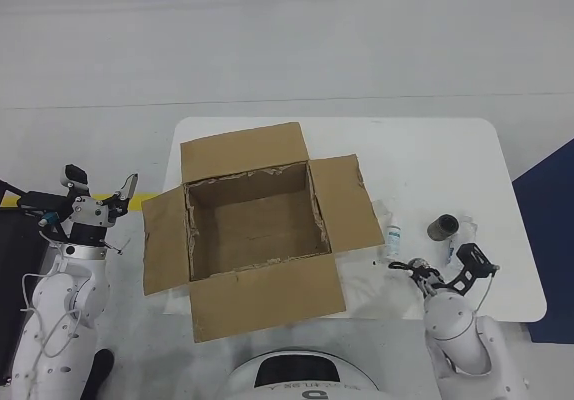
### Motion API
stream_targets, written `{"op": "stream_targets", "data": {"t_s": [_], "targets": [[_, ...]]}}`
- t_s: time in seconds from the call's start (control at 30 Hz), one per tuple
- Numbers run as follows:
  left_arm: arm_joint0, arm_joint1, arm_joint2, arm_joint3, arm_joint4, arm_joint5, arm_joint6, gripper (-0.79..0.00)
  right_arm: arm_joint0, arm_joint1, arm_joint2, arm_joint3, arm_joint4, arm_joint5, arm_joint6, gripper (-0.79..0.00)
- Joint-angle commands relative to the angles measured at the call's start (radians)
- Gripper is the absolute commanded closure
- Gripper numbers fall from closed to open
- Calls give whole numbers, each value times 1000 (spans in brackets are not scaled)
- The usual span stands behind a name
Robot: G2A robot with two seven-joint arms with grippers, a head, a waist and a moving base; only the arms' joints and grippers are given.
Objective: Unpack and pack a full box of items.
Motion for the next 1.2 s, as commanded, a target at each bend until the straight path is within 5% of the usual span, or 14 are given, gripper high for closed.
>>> {"op": "stream_targets", "data": {"t_s": [0.0,0.3,0.47,0.77,0.83,0.9,0.93,1.0,1.17], "targets": [[0,0,0,0,0,0,0,-785,18,3,-3,9,-16,10,30,0],[0,0,0,0,0,0,0,-785,101,15,-27,71,-87,47,160,-6],[0,0,0,0,0,0,0,-785,120,18,-32,83,-105,56,189,-326],[0,0,0,0,0,0,0,-785,54,13,-37,-28,-105,86,101,-379],[0,0,0,0,0,0,0,-785,0,7,-59,-124,-93,43,-2,-382],[0,0,0,0,0,0,0,-785,-69,-2,-99,-214,-75,-41,-158,-536],[0,0,0,0,0,0,0,-785,-98,-3,-132,-234,-59,-161,-240,-570],[0,0,0,0,0,0,0,-785,-157,-2,-153,-230,-25,-349,-346,-785],[0,0,0,0,0,0,0,-785,-157,-2,-153,-230,-25,-349,-346,-785]]}}
